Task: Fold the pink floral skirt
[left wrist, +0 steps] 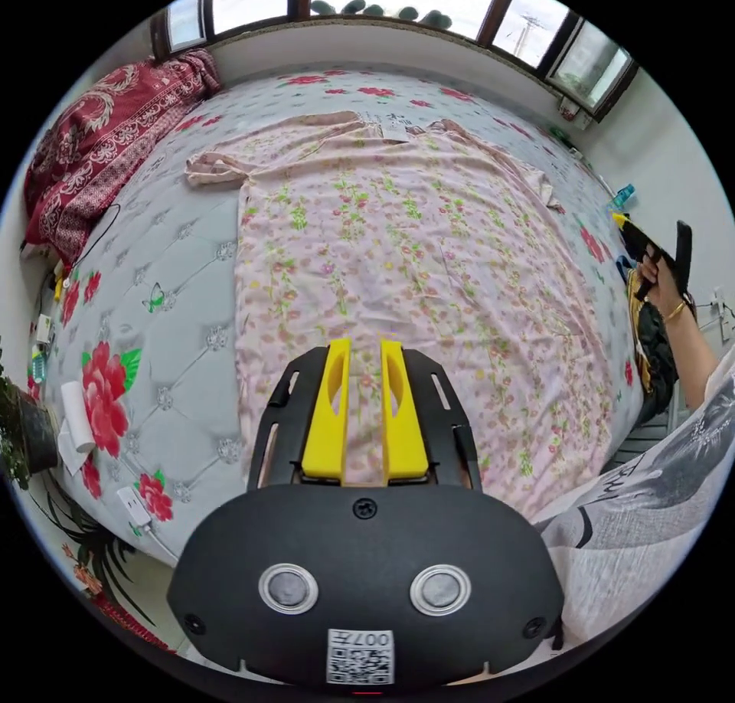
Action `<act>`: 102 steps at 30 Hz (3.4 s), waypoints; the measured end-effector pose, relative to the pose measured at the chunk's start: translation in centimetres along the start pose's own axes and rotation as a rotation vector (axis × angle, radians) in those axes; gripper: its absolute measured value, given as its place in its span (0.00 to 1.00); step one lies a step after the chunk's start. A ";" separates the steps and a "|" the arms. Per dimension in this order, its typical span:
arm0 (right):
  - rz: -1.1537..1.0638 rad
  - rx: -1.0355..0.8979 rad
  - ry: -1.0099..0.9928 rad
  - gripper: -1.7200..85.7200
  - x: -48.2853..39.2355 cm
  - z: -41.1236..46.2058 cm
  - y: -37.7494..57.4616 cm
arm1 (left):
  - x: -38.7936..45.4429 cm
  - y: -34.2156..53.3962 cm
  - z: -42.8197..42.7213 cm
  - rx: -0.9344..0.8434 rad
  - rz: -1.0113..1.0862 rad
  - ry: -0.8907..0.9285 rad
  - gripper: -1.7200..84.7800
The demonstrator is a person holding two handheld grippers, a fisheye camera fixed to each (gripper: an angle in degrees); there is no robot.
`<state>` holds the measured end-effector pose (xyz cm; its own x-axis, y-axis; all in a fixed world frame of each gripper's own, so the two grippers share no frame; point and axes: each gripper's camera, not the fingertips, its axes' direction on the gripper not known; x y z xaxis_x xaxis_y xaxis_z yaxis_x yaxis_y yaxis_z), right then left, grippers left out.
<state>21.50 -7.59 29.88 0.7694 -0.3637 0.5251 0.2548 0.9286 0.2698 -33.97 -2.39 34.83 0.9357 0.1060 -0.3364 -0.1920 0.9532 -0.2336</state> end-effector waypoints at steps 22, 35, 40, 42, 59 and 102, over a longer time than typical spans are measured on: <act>0.412 -0.204 -0.015 0.19 -17.9 -12.1 38.7 | -15.8 39.8 -2.5 -0.072 0.017 0.184 0.19; 0.288 -0.221 -0.022 0.22 -14.0 -4.2 48.0 | -19.6 42.3 7.6 -0.053 0.133 0.137 0.20; 0.207 -0.221 -0.069 0.19 -13.4 0.8 49.4 | -20.2 41.9 10.1 0.032 0.230 0.191 0.20; 0.200 -0.203 -0.076 0.16 -13.3 1.5 49.6 | -19.7 41.4 10.8 0.030 0.275 0.202 0.19; 0.232 -0.302 -0.407 0.02 -14.3 -9.1 48.5 | -20.3 42.2 1.2 -0.188 0.322 0.471 0.01; 0.585 -0.186 -0.322 0.12 5.4 1.8 7.5 | -24.3 -3.0 -0.2 -0.247 -0.338 0.583 0.16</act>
<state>26.47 -2.74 36.15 0.6065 0.2233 0.7631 -0.0305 0.9656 -0.2583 -56.22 -7.85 43.53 0.6584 -0.4177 -0.6261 -0.0459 0.8081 -0.5873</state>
